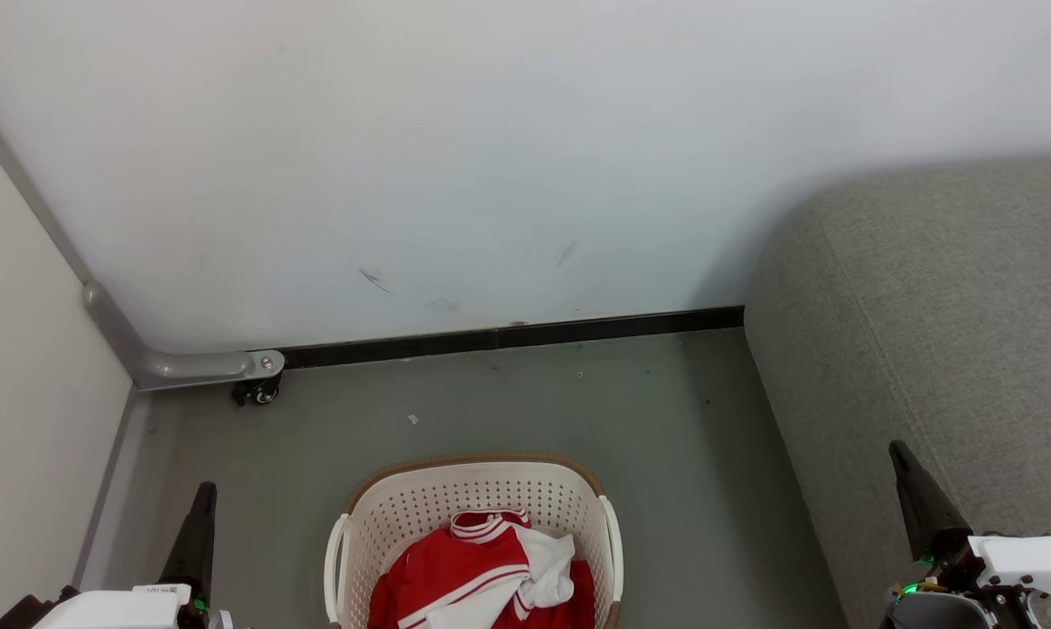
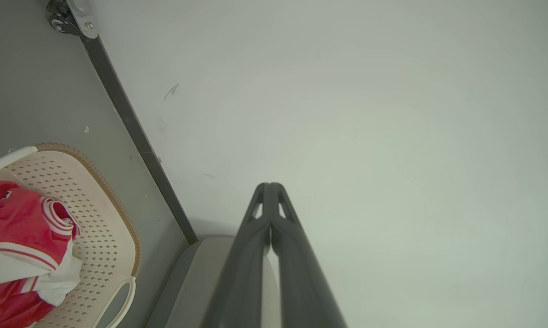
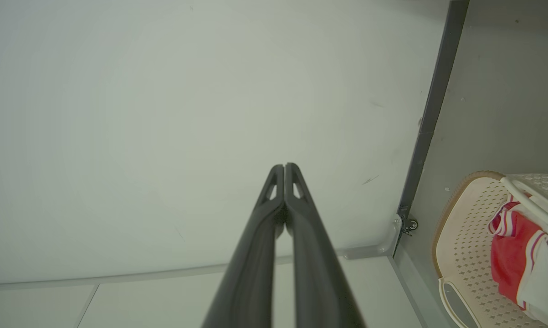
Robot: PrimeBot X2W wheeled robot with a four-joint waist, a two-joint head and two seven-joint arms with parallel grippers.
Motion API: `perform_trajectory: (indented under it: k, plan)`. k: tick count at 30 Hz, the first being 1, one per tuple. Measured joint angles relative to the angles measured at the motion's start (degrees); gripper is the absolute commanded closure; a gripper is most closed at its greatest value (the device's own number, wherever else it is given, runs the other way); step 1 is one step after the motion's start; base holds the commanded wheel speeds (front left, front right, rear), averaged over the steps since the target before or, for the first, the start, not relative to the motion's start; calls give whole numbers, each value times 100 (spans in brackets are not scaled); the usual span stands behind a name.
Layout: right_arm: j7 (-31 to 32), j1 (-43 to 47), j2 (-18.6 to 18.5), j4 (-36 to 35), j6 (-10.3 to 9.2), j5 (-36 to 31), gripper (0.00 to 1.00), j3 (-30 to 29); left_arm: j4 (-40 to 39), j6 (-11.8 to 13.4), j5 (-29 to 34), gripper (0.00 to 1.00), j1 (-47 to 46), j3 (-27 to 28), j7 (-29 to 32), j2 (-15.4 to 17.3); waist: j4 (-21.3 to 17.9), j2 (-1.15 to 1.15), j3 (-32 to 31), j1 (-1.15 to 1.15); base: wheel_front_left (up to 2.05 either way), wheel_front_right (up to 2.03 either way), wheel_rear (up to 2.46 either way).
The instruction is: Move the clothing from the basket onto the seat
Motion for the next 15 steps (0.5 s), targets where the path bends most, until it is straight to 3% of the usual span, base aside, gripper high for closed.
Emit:
perform_trajectory:
  k: [15]
  plan:
    - [0,0,0,0,0,0,100,0,0,0,0,100,0,0,0,0,0,0,0,0,0,0,0]
